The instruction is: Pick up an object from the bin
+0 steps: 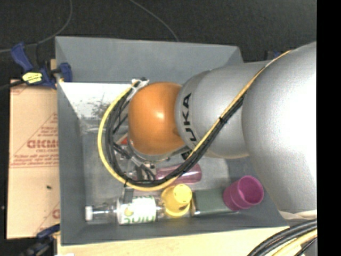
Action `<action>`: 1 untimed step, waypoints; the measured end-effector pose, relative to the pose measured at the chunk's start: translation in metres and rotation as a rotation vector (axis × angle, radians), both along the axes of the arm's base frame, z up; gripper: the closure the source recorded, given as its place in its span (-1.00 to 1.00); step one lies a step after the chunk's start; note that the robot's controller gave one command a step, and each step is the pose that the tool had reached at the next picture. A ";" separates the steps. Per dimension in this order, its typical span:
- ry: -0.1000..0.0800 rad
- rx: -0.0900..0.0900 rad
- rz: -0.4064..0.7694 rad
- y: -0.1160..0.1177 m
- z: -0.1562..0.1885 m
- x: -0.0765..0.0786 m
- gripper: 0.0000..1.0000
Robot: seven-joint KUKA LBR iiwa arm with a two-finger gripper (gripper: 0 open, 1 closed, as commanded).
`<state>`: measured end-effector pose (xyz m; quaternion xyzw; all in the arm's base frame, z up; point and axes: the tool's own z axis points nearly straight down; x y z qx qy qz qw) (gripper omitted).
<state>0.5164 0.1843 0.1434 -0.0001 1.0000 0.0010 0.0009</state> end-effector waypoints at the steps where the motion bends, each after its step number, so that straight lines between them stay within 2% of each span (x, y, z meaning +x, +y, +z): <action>1: 0.007 -0.003 0.005 -0.008 0.076 0.010 -1.00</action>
Offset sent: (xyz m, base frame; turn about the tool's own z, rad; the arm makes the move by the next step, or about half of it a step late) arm 0.0376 -0.0598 0.0695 0.0781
